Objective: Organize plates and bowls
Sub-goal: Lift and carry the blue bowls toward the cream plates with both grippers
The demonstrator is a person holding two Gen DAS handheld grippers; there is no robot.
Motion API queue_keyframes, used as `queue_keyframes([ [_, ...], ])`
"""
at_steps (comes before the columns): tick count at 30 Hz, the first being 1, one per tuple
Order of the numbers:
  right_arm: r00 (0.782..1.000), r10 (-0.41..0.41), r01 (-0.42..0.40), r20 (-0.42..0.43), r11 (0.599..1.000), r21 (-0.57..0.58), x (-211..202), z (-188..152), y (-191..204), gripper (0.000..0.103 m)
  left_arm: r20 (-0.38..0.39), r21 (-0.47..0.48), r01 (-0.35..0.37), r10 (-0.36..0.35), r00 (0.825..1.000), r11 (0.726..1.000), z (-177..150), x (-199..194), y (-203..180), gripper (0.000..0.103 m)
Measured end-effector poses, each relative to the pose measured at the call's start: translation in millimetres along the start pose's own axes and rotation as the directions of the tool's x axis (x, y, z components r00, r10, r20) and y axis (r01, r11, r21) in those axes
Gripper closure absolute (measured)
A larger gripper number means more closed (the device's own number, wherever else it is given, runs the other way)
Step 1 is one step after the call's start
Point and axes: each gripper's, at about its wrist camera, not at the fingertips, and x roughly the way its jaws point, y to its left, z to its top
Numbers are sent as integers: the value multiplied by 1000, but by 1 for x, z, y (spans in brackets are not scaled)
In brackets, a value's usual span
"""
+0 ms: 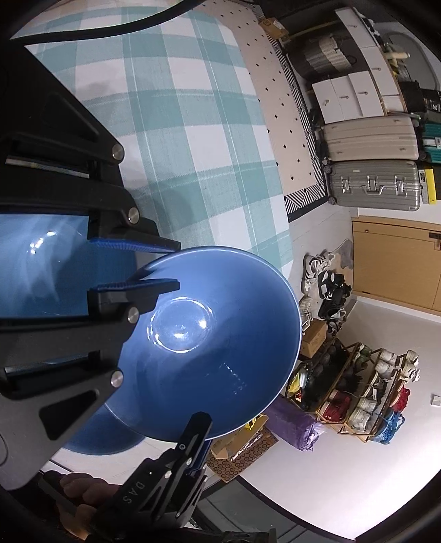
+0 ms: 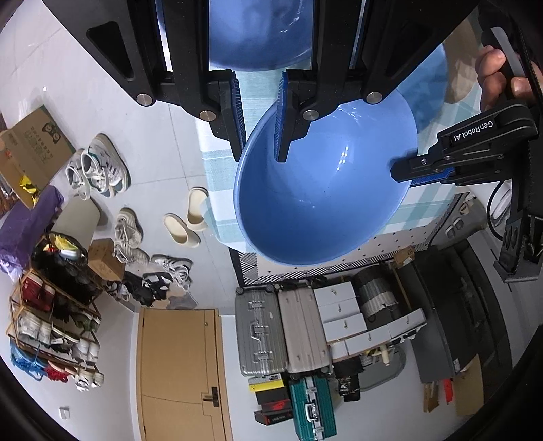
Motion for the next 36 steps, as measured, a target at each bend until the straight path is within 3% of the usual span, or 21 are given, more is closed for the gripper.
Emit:
queue_keyframes([
  [20, 996, 89, -88, 20, 995, -55, -41, -22, 62, 86, 55, -43, -36, 38, 998, 998, -61, -91, 18, 91],
  [36, 994, 110, -111, -19, 991, -76, -41, -57, 85, 85, 33, -59, -54, 56, 998, 997, -105, -97, 28, 91],
])
